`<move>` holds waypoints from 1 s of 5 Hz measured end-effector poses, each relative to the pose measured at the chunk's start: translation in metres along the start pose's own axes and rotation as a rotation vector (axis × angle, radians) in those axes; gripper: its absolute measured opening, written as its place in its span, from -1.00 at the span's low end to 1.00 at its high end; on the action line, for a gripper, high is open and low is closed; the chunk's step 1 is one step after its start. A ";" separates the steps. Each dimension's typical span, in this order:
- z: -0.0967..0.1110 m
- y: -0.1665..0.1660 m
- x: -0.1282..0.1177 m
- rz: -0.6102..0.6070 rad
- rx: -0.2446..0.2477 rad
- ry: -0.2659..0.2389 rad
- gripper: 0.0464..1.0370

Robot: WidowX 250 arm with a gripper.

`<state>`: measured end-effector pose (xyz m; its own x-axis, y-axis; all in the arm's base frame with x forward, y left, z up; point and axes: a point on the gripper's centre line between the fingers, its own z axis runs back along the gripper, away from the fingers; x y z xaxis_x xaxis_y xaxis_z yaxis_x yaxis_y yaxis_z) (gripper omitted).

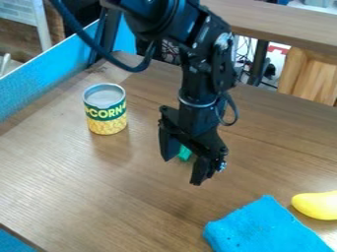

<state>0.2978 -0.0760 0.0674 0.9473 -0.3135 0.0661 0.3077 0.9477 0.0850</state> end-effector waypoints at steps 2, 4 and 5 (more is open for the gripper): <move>-0.003 0.012 0.004 0.034 0.153 -0.165 0.93; -0.001 0.028 0.018 0.057 0.160 -0.243 0.93; -0.012 0.031 0.031 0.067 0.181 -0.228 0.93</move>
<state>0.3379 -0.0561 0.0607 0.9140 -0.2756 0.2976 0.2048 0.9469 0.2477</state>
